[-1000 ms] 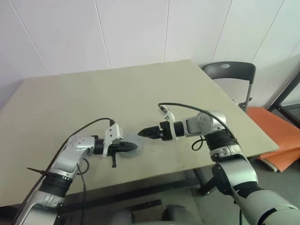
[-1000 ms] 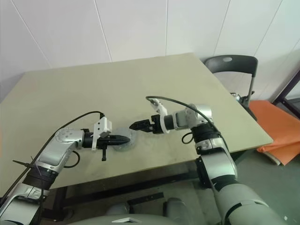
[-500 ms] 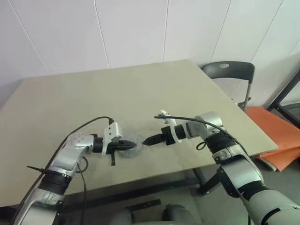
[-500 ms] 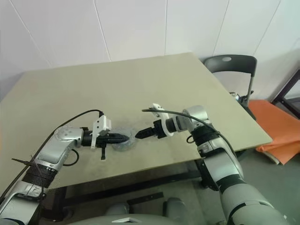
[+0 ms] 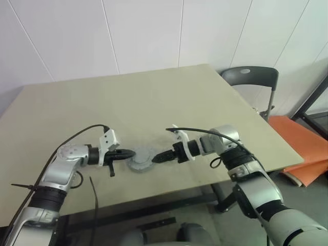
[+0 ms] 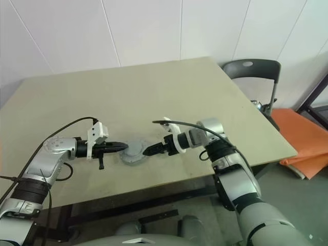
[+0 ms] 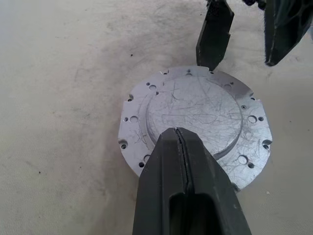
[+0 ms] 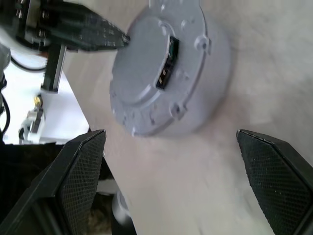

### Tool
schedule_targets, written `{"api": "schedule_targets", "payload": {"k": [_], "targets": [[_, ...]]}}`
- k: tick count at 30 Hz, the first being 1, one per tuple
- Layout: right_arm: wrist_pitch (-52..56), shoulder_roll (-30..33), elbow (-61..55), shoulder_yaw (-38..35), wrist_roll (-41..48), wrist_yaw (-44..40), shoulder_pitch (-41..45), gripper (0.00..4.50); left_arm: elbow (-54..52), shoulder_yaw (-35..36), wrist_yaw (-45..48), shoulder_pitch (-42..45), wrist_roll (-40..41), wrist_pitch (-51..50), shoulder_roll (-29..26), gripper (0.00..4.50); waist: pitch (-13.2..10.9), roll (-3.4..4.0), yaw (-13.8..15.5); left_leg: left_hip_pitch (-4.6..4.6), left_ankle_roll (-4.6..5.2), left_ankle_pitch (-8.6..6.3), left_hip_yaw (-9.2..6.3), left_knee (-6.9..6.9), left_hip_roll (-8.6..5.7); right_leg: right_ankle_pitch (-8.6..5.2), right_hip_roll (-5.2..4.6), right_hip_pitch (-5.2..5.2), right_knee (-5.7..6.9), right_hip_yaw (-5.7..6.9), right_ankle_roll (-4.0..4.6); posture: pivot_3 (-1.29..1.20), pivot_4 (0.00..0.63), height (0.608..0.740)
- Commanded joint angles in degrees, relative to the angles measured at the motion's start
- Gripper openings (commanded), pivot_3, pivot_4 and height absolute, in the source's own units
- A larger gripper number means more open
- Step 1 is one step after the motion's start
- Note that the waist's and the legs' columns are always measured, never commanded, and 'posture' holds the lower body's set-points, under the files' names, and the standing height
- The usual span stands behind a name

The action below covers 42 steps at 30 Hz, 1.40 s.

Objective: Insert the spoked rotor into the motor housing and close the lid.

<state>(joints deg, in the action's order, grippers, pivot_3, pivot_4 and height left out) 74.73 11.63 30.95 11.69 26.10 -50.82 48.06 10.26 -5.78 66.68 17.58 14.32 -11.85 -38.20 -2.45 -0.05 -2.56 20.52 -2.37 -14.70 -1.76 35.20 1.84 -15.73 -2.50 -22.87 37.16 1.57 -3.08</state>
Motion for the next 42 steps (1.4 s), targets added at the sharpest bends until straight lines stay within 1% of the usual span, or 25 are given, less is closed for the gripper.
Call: {"api": "schedule_targets", "payload": {"k": [1,9,14,16,18,21,23,25,26,29,32,35,42], "targets": [[-0.85,-2.98,1.64,-5.54,-0.22,6.42,0.21,4.48,-1.04,-0.1,-0.32,-1.12,-0.34,-0.24,-0.07,0.0,0.0,0.0,-0.02,-0.01,0.0,0.0,0.01,0.01,0.0,0.0,0.0,0.01,0.0,-0.01,0.0,0.0,0.0,0.74],[2.3,-6.86,-1.81,-10.16,1.21,12.44,0.0,4.48,-1.89,-0.28,-0.7,-1.65,-0.21,-0.52,0.2,0.0,0.0,0.0,-0.03,-0.12,0.0,0.0,0.0,0.04,0.0,0.0,0.0,0.08,0.08,-0.05,0.01,0.0,0.0,0.74],[8.27,-11.55,-3.3,-18.19,4.47,17.1,1.89,4.48,-1.88,-0.48,-0.77,-1.59,-0.58,-0.32,0.09,0.0,0.0,-0.01,-0.02,-0.06,0.0,0.0,0.01,0.03,0.0,0.01,-0.01,0.04,0.07,-0.06,0.01,0.0,0.0,0.74],[11.08,-13.47,-4.59,-20.68,5.84,18.28,2.46,4.48,-1.88,-0.48,-0.75,-1.55,-0.6,-0.25,0.06,0.0,0.0,0.0,-0.11,-0.03,0.0,0.0,0.03,0.01,0.0,0.12,-0.01,0.01,0.06,-0.07,0.19,0.0,0.0,0.74],[14.06,-15.46,-5.2,-23.9,7.04,19.41,3.27,4.48,-1.72,-0.49,-0.73,-1.35,-0.71,-0.15,0.01,0.0,0.0,0.0,-0.46,-0.04,0.0,0.0,0.04,-0.02,0.01,0.12,0.02,-0.03,0.07,-0.1,0.2,0.0,0.0,0.74],[16.48,-16.76,-5.61,-26.51,7.26,20.3,3.62,4.48,-1.54,-0.45,-0.74,-1.08,-0.79,-0.02,-0.03,0.0,0.0,0.0,-1.39,-0.08,0.0,0.0,0.02,-0.07,0.1,0.1,0.12,-0.04,0.1,-0.11,0.23,0.0,0.0,0.74],[17.26,-16.8,-5.89,-26.95,7.17,20.38,3.39,4.48,-1.34,-0.43,-0.75,-0.93,-0.86,0.09,-0.01,0.0,0.0,-0.01,-1.59,-0.12,0.0,0.0,0.02,-0.1,0.13,0.08,0.17,-0.04,0.12,-0.11,0.23,0.0,0.0,0.74],[17.63,-16.37,-6.63,-26.15,7.12,20.13,2.8,4.48,-1.18,-0.41,-0.75,-0.85,-0.89,0.17,-0.01,0.0,0.0,0.0,-1.59,-0.12,0.01,0.0,0.01,-0.11,0.14,0.06,0.19,-0.06,0.14,-0.11,0.25,0.0,0.0,0.74],[17.15,-15.67,-7.48,-24.26,6.69,19.86,2.08,4.48,-1.16,-0.4,-0.75,-0.86,-0.9,0.2,-0.03,0.0,0.0,0.0,-1.59,-0.11,0.01,0.0,0.01,-0.1,0.15,0.05,0.2,-0.06,0.15,-0.11,0.24,0.0,0.0,0.74],[12.67,-12.32,-10.29,-14.89,3.98,18.65,-1.1,4.48,-1.05,-0.42,-0.68,-0.91,-0.94,0.29,-0.1,0.0,0.01,-0.01,-1.59,-0.1,0.0,0.0,0.01,-0.1,0.15,-0.03,0.2,-0.08,0.14,-0.12,0.12,0.0,0.0,0.74],[9.27,-10.37,-11.2,-10.68,3.03,17.71,-2.2,4.48,-0.79,-0.53,-0.57,-0.86,-1.15,0.43,-0.32,0.0,0.02,-0.02,-1.62,-0.13,0.01,0.0,0.04,-0.09,0.14,-0.04,0.19,-0.06,0.15,-0.16,0.09,0.0,0.0,0.74],[7.17,-8.47,-11.45,-7.27,2.62,16.24,-2.28,4.48,-0.64,-0.46,-0.34,-0.79,-1.14,0.45,-0.55,0.0,0.03,-0.03,-1.58,-0.2,0.0,0.0,-0.01,-0.04,0.14,-0.04,0.21,0.0,0.21,-0.15,0.09,0.0,0.0,0.74],[6.56,-4.77,-8.27,-3.36,2.35,13.46,-1.67,4.48,-0.7,-0.48,0.07,-0.91,-1.2,0.49,-0.76,0.0,0.02,-0.03,-1.32,-0.07,0.0,0.0,-0.07,0.0,0.06,-0.02,0.17,-0.05,0.16,-0.15,0.13,0.0,0.0,0.74]]}}
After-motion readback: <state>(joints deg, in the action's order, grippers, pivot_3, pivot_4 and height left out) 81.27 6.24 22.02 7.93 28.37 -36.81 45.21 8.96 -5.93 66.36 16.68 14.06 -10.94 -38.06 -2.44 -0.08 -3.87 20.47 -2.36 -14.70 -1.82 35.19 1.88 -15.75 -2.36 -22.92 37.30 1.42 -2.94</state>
